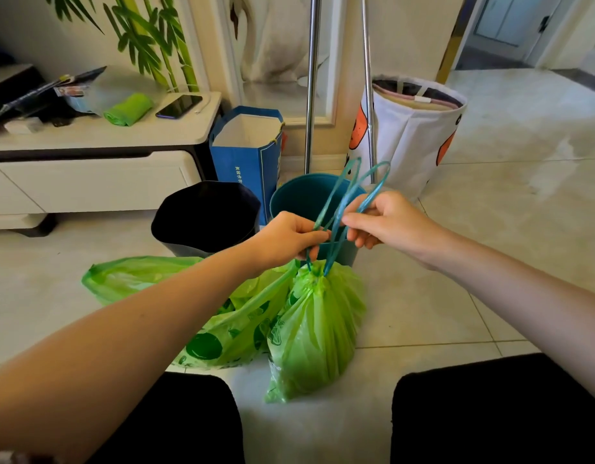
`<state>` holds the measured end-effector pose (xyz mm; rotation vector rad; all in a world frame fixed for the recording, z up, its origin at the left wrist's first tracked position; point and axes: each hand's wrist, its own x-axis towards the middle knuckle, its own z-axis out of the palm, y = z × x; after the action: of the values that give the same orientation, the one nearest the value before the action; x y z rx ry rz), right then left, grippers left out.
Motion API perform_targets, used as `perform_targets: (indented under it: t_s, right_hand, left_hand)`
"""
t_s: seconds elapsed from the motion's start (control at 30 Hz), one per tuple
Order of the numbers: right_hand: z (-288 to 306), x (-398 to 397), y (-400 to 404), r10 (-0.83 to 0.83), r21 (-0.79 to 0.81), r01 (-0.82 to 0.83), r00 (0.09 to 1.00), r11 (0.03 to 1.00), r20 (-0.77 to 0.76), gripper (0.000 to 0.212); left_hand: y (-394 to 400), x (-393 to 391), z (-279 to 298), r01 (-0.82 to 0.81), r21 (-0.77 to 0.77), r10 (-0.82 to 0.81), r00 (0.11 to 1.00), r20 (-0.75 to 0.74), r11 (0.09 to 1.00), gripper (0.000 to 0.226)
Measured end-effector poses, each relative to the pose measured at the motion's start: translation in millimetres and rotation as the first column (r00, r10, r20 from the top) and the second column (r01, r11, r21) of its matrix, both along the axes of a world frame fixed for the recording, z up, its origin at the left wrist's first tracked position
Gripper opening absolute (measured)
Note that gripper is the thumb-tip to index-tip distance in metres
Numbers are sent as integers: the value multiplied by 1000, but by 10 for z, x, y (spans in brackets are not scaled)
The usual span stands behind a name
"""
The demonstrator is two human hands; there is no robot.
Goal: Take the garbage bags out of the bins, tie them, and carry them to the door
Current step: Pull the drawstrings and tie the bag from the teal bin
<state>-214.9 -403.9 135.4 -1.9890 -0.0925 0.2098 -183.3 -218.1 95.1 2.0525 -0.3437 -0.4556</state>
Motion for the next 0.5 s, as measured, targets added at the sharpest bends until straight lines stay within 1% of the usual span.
perform_targets:
  t_s: [0.07,0.13,0.2,0.23,0.27,0.33,0.37,0.4,0.47,0.5]
  right_hand:
    - [46,-8,-5,-16,40,15,1000,999,15,9]
    - [66,-8,0,-28,65,27,999,998,17,11]
    - [70,-5,21,-14,69,12,999,998,32,12]
    - [71,-6,31,-1,64,-2,999,998,47,12]
    - [69,-5,38,9,61,-13,998,998,60,13]
    - [57,10,36,19,50,-23,997,998,79,15]
    - [47,20,28,21,35,-24,996,999,88,17]
    - [32,29,22,22,9,-23,995,1000,102,18]
    - [7,46,16,36,-38,-31,989,999,145,17]
    - [-6,54,20,42,-36,-37,986,999,160,14]
  left_hand:
    - [12,17,45,106,107,-109,994,22,989,39]
    - [11,26,60,186,240,-206,977,59,953,38]
    - [-5,26,57,239,336,-286,953,96,911,30]
    - [-13,16,59,261,355,-314,944,100,898,24]
    - [-18,-2,69,286,360,-339,936,92,888,22]
    - [-20,-27,87,335,350,-377,925,55,875,34]
    - [-21,-43,91,354,339,-390,920,43,872,36]
    - [-33,-65,95,359,327,-394,918,45,874,32]
    - [-76,-82,81,337,287,-369,927,64,897,16]
    - [-97,-102,94,321,252,-348,935,71,913,20]
